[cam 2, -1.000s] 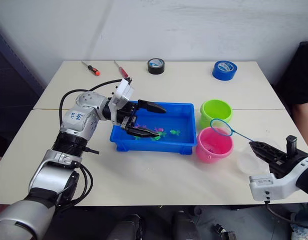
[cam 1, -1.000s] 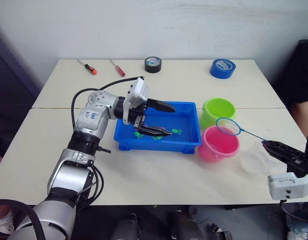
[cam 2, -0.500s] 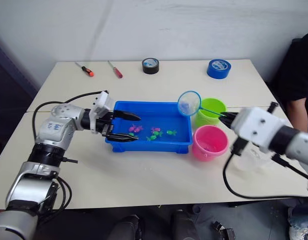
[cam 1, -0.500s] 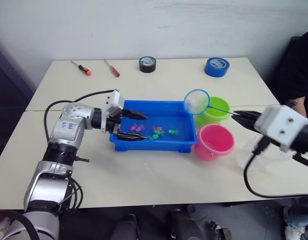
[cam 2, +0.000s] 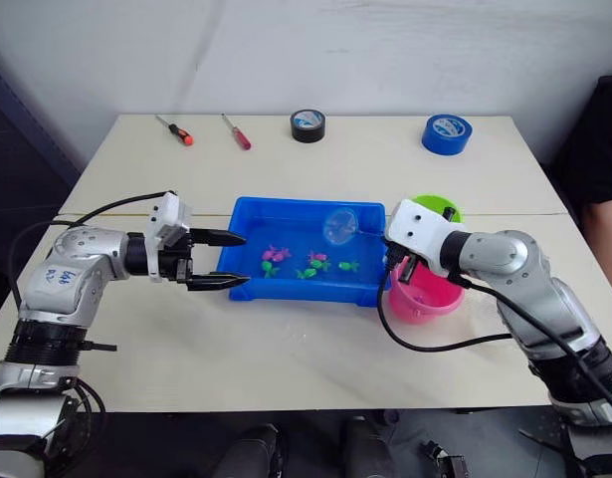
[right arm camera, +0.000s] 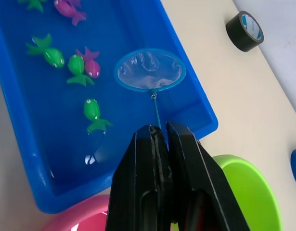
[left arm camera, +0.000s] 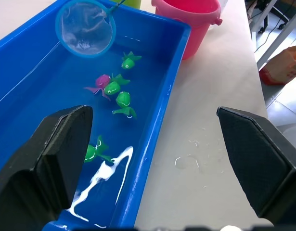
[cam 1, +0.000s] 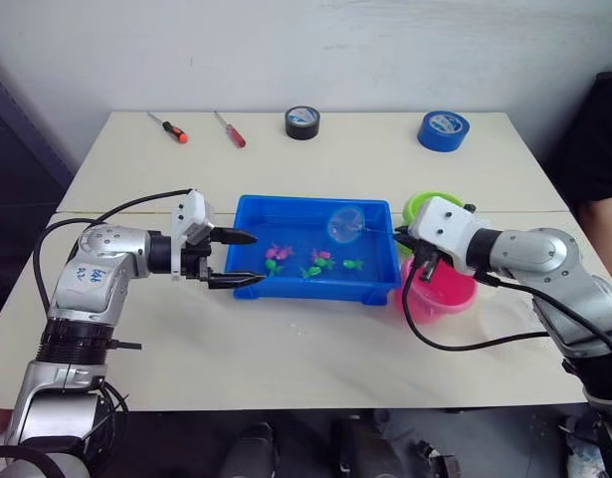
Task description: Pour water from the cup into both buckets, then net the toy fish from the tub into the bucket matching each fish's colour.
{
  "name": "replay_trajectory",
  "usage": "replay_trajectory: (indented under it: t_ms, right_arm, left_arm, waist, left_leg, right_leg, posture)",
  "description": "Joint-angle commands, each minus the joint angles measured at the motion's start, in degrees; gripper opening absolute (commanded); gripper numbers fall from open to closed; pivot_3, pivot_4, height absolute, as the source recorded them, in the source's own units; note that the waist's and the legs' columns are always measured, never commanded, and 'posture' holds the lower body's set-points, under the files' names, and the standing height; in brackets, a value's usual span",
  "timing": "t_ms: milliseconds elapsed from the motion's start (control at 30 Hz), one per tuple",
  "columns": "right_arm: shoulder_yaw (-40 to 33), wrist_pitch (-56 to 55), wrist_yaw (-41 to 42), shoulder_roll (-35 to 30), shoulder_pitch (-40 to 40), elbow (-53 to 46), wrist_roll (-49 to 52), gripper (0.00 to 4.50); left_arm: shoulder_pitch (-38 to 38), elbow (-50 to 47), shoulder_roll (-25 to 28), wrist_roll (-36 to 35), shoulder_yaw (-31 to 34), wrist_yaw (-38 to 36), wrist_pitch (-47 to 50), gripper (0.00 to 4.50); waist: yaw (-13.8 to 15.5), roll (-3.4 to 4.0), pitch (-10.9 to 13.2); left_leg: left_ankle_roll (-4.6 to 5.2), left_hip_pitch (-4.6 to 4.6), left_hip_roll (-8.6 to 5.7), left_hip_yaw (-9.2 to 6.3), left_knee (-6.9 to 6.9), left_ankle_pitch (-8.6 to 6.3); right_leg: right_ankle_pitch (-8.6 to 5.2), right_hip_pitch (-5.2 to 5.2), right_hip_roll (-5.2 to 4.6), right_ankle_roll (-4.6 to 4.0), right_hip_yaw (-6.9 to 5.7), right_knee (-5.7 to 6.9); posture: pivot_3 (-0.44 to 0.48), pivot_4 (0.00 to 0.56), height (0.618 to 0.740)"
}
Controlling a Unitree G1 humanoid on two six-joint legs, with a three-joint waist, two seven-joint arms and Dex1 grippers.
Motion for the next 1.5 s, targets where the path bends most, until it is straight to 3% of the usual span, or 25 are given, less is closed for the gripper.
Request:
replay_trajectory:
  t_ms: [33, 333, 533, 1500]
  right_arm:
    - [1.28, -5.51, 0.79, 1.69, -1.92, 3.44, -3.43, 0.0]
    - [2.95, -13.02, 2.63, 4.15, -1.79, 7.66, -8.3, 0.0]
    - [0.22, -8.27, 3.11, 7.6, -1.61, 6.22, -5.37, 0.0]
    - [-0.91, -0.75, 6.09, 9.3, 1.94, 0.23, -2.37, 0.0]
  left_arm:
    - [0.74, -3.81, 1.05, -1.92, 2.03, 0.88, 1.0, 4.47]
    - [0.79, -5.18, 1.59, -2.91, 2.24, 2.13, 1.8, 4.47]
    - [0.55, -5.21, 1.49, -3.06, 2.32, 2.35, 1.76, 4.47]
    - [-0.16, -1.69, 1.57, -1.4, 1.28, 1.7, -1.8, 4.47]
  waist:
    - [-0.37, 0.0, 0.0]
    - [-0.56, 0.0, 0.0]
    - [-0.55, 0.0, 0.0]
    - [-0.52, 0.0, 0.0]
  left_leg:
    - [0.01, 0.0, 0.0, 0.0, 0.0, 0.0]
    - [0.02, 0.01, 0.0, 0.02, 0.0, -0.01]
    - [0.0, 0.02, 0.01, 0.02, 0.0, 0.0]
    - [0.01, 0.02, 0.0, 0.01, -0.01, -0.01]
  right_leg:
    - [0.0, 0.0, 0.0, 0.0, 0.0, -0.01]
    - [0.0, 0.0, 0.03, 0.0, 0.01, 0.03]
    - [0.0, -0.01, 0.03, 0.0, 0.01, 0.06]
    - [0.0, 0.0, 0.03, 0.0, 0.0, 0.04]
  posture:
    - [0.0, 0.15, 0.736]
    - [0.0, 0.15, 0.736]
    - [0.0, 0.15, 0.736]
    - [0.0, 0.15, 0.736]
